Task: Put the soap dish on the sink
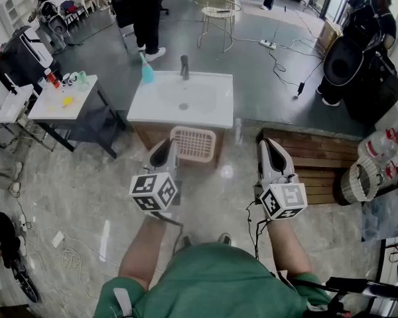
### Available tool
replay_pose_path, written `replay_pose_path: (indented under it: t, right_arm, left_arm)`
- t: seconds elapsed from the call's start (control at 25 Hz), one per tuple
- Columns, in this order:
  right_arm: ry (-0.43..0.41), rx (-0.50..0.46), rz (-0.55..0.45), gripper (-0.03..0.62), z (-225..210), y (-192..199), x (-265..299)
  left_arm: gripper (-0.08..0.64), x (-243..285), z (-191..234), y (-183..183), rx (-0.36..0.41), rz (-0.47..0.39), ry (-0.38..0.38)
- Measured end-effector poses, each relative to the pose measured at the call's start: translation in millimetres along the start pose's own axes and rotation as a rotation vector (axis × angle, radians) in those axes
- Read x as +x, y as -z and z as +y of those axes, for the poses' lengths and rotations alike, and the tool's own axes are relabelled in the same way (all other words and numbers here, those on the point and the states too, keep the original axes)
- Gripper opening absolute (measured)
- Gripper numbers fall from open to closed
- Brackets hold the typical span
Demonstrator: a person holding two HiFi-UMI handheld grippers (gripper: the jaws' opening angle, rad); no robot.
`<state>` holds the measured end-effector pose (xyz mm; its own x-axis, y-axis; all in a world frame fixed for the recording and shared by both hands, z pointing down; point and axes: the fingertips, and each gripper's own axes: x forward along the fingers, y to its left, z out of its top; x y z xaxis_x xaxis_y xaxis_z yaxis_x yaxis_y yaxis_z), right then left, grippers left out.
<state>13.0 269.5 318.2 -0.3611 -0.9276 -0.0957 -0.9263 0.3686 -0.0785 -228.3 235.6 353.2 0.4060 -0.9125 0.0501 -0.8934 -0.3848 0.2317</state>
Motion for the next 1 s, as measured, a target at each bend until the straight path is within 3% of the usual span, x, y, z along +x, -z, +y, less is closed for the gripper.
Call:
replay_pose_path:
  t: [0.48, 0.68, 1.0]
  right_arm:
    - [-0.015, 0.020, -0.013, 0.008, -31.2, 3.6, -5.2]
    - [-0.050, -0.013, -0.047, 0.008, -47.8, 0.3, -19.9]
    - [-0.070, 0.024, -0.007, 0.008, -83.7, 15.0, -38.6]
  left_arm:
    - [0.043, 18.6, -22.2, 9.9, -0.012, 0.000, -0.021]
    - [0.043, 22.9, -40.1, 24.7, -0.027, 0.008, -0.049]
    - [0.043, 30.5, -67.6, 49.7, -0.051, 0.025, -0.095]
